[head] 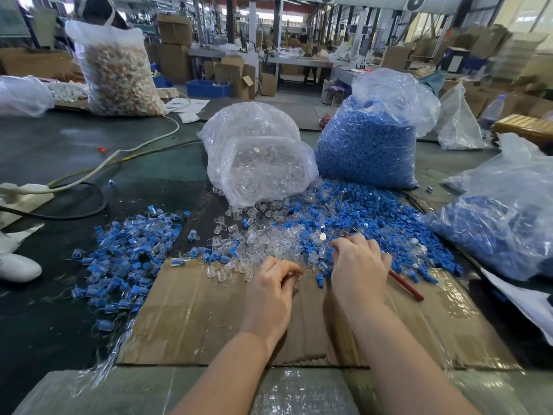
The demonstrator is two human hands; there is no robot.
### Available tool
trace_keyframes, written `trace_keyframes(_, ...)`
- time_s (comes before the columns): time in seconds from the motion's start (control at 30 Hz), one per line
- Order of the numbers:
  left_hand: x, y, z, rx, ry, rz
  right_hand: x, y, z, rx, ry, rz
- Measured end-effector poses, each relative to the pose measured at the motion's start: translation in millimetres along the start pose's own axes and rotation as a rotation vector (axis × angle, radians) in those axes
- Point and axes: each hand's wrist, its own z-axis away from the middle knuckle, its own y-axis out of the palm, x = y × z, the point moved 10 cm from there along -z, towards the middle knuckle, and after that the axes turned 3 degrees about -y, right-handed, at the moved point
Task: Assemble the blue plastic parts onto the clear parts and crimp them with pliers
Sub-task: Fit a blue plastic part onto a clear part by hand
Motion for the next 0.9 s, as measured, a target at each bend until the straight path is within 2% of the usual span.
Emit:
trace_keyframes(0.17, 1.3, -2.2, 0.5, -0.024, -0.011, -0.008, 2.6, 17.7, -10.4, 0.144, -0.031, 0.070)
trace_keyframes(0.43, 6.1, -1.5, 0.5, -0.011, -0.035, 0.027, -4.6, 14.4, -12.2, 0.091, 0.020, -0.011)
trace_keyframes(0.63, 7.9, -4.2, 0.8, -0.021, -0.043, 0.046, 2.4, 0.9, 0.2, -0.013, 0.003, -0.279)
trace_keyframes(0.77, 8.9, -3.0, -0.4, -0.011, -0.042, 0.056, 18.0, -1.8, 12.4, -0.016, -0.059, -0.378)
trace_keyframes(0.9, 12.0, 5.1, 0.6, 0.050, -0.057, -0.056, 40.4, -4.9, 15.0, 0.010, -0.103, -0.491)
